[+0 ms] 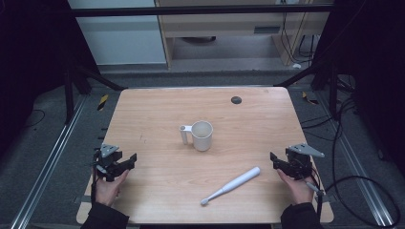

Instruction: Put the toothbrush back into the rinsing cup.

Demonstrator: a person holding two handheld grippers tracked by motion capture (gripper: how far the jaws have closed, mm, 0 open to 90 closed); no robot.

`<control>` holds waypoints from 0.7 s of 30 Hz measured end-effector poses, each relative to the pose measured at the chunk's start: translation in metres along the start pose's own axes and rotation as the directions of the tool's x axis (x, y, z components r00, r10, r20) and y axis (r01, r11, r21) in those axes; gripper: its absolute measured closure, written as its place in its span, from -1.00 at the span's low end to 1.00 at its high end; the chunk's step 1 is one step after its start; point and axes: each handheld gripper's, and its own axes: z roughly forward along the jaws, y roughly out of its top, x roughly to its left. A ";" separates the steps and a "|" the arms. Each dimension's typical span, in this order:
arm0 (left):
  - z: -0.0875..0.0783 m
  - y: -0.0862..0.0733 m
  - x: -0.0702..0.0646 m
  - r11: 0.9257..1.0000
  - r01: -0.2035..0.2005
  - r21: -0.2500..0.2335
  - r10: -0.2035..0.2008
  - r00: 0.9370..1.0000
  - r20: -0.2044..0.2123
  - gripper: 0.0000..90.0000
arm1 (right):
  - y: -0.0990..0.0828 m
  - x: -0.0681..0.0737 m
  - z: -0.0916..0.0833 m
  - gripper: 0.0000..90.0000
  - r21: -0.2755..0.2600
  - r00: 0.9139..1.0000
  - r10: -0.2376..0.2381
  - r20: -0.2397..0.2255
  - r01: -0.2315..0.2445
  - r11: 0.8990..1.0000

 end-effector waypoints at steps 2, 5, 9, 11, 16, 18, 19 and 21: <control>-0.002 0.001 -0.002 1.000 -0.006 -0.009 0.006 1.000 0.001 -0.08 | 0.001 0.004 -0.003 -0.15 -0.005 1.000 -0.005 -0.011 0.005 1.000; -0.003 0.001 -0.002 1.000 -0.008 -0.009 0.008 1.000 -0.003 -0.06 | 0.002 0.006 -0.005 -0.11 -0.002 1.000 -0.010 -0.027 0.010 1.000; -0.003 -0.001 -0.002 1.000 -0.014 -0.001 0.014 1.000 -0.007 -0.06 | 0.003 0.013 -0.010 -0.01 0.009 0.997 -0.027 -0.074 0.028 1.000; -0.002 -0.001 -0.002 1.000 -0.014 -0.001 0.014 1.000 -0.006 -0.06 | 0.003 0.015 -0.011 0.00 0.015 0.996 -0.026 -0.086 0.027 1.000; -0.001 -0.001 -0.004 1.000 -0.026 -0.001 0.026 1.000 -0.012 -0.06 | 0.007 0.028 -0.013 0.10 0.020 0.990 -0.061 -0.127 0.064 0.998; -0.001 -0.002 -0.004 1.000 -0.029 0.000 0.029 0.999 -0.014 -0.06 | 0.007 0.034 -0.014 0.16 0.022 0.986 -0.072 -0.149 0.076 0.997; -0.001 -0.002 -0.004 1.000 -0.028 -0.001 0.028 0.999 -0.015 -0.07 | 0.008 0.040 -0.014 0.20 0.026 0.982 -0.087 -0.165 0.093 0.995; -0.001 -0.002 -0.003 1.000 -0.030 0.000 0.030 0.999 -0.016 -0.07 | 0.008 0.042 -0.014 0.21 0.027 0.980 -0.093 -0.174 0.099 0.995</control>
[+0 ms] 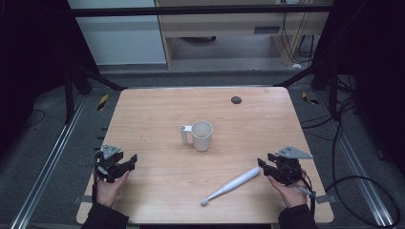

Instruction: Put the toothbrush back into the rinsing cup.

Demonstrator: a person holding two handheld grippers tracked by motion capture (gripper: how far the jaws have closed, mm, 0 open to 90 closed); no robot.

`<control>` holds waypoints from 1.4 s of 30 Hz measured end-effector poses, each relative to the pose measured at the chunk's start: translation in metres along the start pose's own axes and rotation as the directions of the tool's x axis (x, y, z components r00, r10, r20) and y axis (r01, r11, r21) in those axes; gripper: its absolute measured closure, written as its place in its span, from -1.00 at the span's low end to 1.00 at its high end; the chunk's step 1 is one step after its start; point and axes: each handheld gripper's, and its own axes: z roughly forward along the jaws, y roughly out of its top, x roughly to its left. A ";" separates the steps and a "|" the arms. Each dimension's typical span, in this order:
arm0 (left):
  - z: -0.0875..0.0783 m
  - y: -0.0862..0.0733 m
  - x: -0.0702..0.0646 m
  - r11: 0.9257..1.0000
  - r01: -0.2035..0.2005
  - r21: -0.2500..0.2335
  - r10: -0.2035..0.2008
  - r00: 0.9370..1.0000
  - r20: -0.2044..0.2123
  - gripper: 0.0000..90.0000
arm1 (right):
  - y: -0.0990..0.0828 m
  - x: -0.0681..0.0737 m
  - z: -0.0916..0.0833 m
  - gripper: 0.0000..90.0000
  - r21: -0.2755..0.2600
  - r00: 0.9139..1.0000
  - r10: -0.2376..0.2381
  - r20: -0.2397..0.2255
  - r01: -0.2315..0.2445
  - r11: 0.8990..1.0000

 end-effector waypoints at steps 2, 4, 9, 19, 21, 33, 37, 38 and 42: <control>0.001 0.000 0.000 1.000 0.000 0.004 -0.001 1.000 0.003 -0.07 | 0.001 0.005 0.001 0.25 0.008 1.000 -0.016 -0.015 0.016 1.000; 0.001 0.000 -0.001 1.000 -0.003 0.008 0.003 1.000 0.002 -0.07 | 0.001 0.013 0.003 0.32 0.026 0.999 -0.029 -0.042 0.030 0.999; 0.001 0.000 -0.001 1.000 -0.009 0.006 0.009 1.000 0.000 -0.07 | 0.001 0.023 0.007 0.39 0.047 0.995 -0.050 -0.083 0.054 0.997; 0.003 0.000 -0.002 1.000 -0.020 0.018 0.020 1.000 0.003 -0.07 | -0.001 0.041 0.013 0.57 0.073 0.983 -0.080 -0.164 0.093 0.993; 0.003 0.000 -0.002 1.000 -0.020 0.017 0.020 1.000 0.004 -0.07 | -0.002 0.046 0.014 0.60 0.080 0.978 -0.095 -0.184 0.111 0.991; 0.003 0.000 -0.002 1.000 -0.025 0.019 0.025 1.000 0.003 -0.06 | -0.009 0.063 0.020 0.88 0.116 0.950 -0.107 -0.293 0.146 0.982; 0.003 -0.001 -0.003 0.999 -0.028 0.022 0.028 1.000 0.003 -0.06 | -0.012 0.067 0.019 0.97 0.127 0.942 -0.101 -0.320 0.149 0.981; 0.003 0.000 -0.003 0.999 -0.027 0.021 0.027 1.000 0.004 -0.06 | -0.013 0.068 0.020 0.99 0.127 0.939 -0.103 -0.329 0.152 0.980; 0.003 0.000 -0.003 0.999 -0.030 0.020 0.030 1.000 0.004 -0.06 | -0.017 0.071 0.022 1.00 0.146 0.930 -0.102 -0.353 0.163 0.976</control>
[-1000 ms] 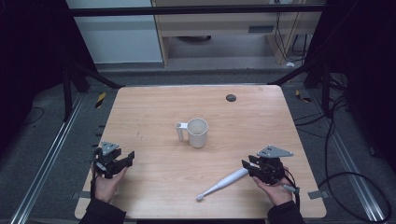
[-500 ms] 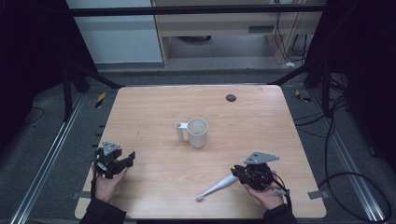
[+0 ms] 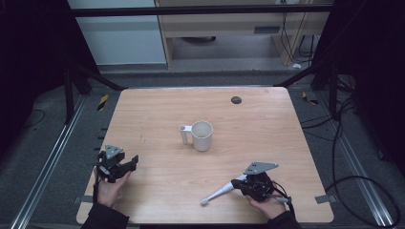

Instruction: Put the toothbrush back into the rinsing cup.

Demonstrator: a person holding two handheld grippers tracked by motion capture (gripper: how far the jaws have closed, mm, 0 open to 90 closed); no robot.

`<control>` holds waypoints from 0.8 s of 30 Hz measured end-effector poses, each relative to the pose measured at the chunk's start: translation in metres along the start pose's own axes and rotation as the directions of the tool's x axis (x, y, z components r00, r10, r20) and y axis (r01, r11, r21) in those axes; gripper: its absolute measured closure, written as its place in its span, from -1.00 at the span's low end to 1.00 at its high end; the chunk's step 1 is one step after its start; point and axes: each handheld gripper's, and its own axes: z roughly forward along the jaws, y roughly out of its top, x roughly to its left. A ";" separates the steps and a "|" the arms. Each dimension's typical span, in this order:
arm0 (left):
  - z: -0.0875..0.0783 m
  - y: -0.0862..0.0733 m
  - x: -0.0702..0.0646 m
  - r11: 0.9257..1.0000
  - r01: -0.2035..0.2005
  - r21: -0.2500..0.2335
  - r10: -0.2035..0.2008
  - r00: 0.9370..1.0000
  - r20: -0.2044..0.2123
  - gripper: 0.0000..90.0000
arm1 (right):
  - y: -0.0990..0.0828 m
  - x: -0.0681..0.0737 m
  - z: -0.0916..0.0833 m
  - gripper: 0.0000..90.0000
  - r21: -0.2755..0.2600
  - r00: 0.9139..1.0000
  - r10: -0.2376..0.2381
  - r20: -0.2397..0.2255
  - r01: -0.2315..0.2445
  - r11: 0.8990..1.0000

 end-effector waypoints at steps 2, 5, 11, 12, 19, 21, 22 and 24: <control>0.000 0.000 0.000 1.000 -0.001 0.002 0.001 1.000 0.000 -0.06 | -0.001 0.001 0.002 1.00 0.008 1.000 -0.006 -0.009 0.006 1.000; 0.000 0.000 0.000 1.000 -0.002 0.001 0.002 1.000 0.000 -0.06 | -0.002 0.003 0.006 1.00 0.024 1.000 -0.011 -0.025 0.012 1.000; 0.001 0.000 -0.001 1.000 -0.007 0.004 0.007 1.000 0.000 -0.06 | -0.003 0.007 0.014 1.00 0.052 0.999 -0.026 -0.044 0.028 0.998; 0.001 0.000 -0.001 1.000 -0.007 0.004 0.007 1.000 0.000 -0.06 | -0.003 0.009 0.016 1.00 0.059 0.999 -0.026 -0.043 0.028 0.998; 0.001 0.000 -0.001 1.000 -0.008 0.005 0.008 1.000 0.000 -0.06 | -0.003 0.011 0.023 0.99 0.078 0.998 -0.042 -0.043 0.045 0.996; 0.001 0.000 -0.001 1.000 -0.008 0.005 0.008 1.000 0.000 -0.06 | -0.003 0.011 0.024 0.99 0.087 0.998 -0.047 -0.034 0.050 0.995; 0.001 0.000 -0.001 1.000 -0.008 0.005 0.008 1.000 0.000 -0.06 | -0.003 0.011 0.025 0.99 0.088 0.998 -0.049 -0.030 0.052 0.995; 0.001 0.000 -0.001 1.000 -0.009 0.005 0.009 1.000 0.000 -0.06 | -0.003 0.011 0.025 0.99 0.089 0.998 -0.052 -0.028 0.055 0.994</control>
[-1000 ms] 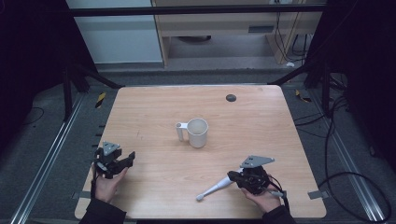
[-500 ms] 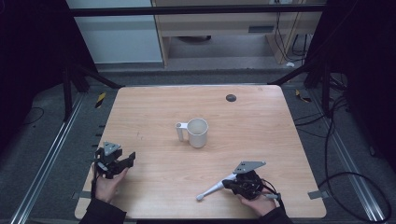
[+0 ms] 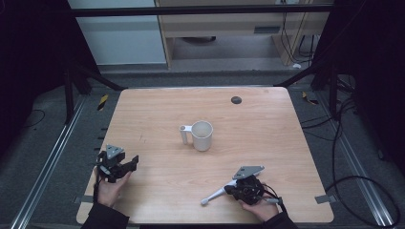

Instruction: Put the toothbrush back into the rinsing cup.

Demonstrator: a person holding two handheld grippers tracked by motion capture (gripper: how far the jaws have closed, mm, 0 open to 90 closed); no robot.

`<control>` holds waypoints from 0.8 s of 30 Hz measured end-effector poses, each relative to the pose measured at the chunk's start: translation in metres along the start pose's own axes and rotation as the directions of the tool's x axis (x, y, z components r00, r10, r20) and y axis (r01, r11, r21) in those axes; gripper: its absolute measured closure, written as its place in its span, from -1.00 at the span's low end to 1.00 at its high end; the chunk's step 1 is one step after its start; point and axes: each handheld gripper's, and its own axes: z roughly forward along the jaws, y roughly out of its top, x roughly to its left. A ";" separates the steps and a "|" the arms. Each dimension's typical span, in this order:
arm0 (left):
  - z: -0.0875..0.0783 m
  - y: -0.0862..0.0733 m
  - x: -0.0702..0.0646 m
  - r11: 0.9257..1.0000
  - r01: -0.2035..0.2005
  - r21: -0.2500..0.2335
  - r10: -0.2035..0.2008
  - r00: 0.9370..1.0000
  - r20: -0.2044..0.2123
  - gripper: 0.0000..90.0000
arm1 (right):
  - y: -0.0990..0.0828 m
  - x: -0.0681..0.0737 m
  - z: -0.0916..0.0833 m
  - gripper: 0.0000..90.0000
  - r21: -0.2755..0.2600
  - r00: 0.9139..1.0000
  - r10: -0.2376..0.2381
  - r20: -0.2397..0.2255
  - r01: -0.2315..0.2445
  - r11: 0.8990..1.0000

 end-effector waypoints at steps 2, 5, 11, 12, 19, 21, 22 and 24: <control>0.000 0.000 0.000 1.000 0.000 0.000 0.000 1.000 0.000 -0.06 | 0.000 0.000 0.001 0.99 0.000 1.000 0.001 0.002 -0.001 1.000; 0.000 0.000 0.000 1.000 0.000 0.000 0.000 1.000 0.000 -0.05 | 0.001 0.000 0.001 0.99 0.003 1.000 -0.001 0.009 0.001 1.000; 0.000 0.000 0.000 1.000 0.000 0.000 0.000 1.000 -0.001 -0.05 | 0.002 -0.001 0.003 0.99 0.006 1.000 -0.004 0.011 0.004 1.000; 0.000 0.000 0.000 1.000 0.000 -0.001 0.000 1.000 -0.001 -0.05 | 0.002 -0.001 0.004 0.99 0.004 1.000 -0.003 0.011 0.003 1.000; 0.000 0.000 0.000 1.000 -0.001 -0.001 0.001 1.000 -0.002 -0.05 | 0.004 -0.001 0.006 0.99 0.006 1.000 -0.006 0.012 0.006 1.000; 0.000 0.000 0.000 1.000 -0.002 -0.001 0.002 1.000 -0.002 -0.05 | 0.004 -0.001 0.007 0.99 0.006 1.000 -0.005 0.015 0.005 1.000; 0.000 0.000 0.000 1.000 -0.002 -0.001 0.002 1.000 -0.002 -0.05 | 0.005 -0.001 0.007 1.00 0.006 1.000 -0.003 0.017 0.003 1.000; 0.000 0.000 0.000 1.000 -0.001 -0.002 0.001 1.000 -0.002 -0.05 | 0.005 -0.001 0.007 1.00 0.005 1.000 -0.001 0.019 0.001 1.000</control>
